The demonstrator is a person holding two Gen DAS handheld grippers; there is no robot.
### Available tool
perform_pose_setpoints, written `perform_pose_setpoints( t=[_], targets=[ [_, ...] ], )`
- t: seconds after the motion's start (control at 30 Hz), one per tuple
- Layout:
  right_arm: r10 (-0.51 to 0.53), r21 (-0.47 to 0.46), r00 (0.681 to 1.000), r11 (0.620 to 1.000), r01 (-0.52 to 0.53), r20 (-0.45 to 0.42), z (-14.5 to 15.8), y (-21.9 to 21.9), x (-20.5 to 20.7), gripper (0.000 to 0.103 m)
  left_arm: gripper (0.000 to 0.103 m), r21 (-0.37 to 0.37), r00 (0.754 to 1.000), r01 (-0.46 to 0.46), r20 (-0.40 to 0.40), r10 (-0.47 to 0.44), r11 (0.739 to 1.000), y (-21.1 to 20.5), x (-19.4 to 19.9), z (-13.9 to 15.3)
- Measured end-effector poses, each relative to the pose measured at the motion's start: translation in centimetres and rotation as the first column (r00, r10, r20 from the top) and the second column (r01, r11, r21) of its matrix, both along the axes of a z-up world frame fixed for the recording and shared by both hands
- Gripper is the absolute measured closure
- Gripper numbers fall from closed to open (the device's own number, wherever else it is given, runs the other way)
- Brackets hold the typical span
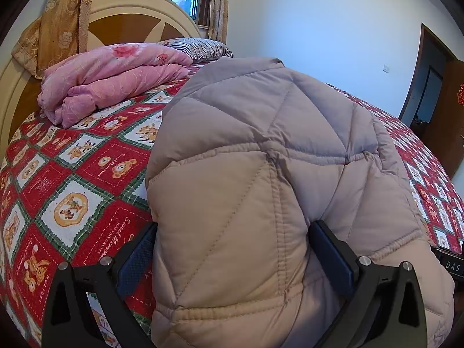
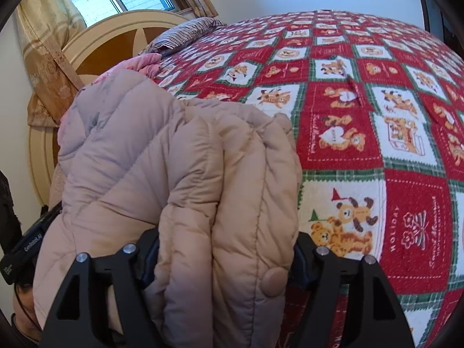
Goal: Fold large clothes
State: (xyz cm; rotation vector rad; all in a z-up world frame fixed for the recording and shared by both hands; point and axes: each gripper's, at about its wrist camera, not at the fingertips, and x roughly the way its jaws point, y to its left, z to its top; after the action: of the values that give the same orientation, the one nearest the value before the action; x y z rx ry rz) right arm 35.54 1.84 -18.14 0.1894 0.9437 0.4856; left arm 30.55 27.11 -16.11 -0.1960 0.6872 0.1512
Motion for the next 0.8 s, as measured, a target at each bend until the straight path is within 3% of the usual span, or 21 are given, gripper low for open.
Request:
perform_pose_setpoints(
  t=[0.67,0.8],
  targets=[
    [-0.021,-0.055,1.000,0.998,0.021,0.002,-0.3,0.2,0.5,0.018,0.001,-0.015,1.000,-0.003,-0.016,0.003,1.000,0.3,-0.1,0.4],
    [-0.028,-0.124,0.998,0.992,0.035,0.052,1.7,0.3,-0.1,0.017,0.001,0.062,0.999,-0.051,-0.010,0.052,0.997,-0.3,-2.1,3.3]
  ],
)
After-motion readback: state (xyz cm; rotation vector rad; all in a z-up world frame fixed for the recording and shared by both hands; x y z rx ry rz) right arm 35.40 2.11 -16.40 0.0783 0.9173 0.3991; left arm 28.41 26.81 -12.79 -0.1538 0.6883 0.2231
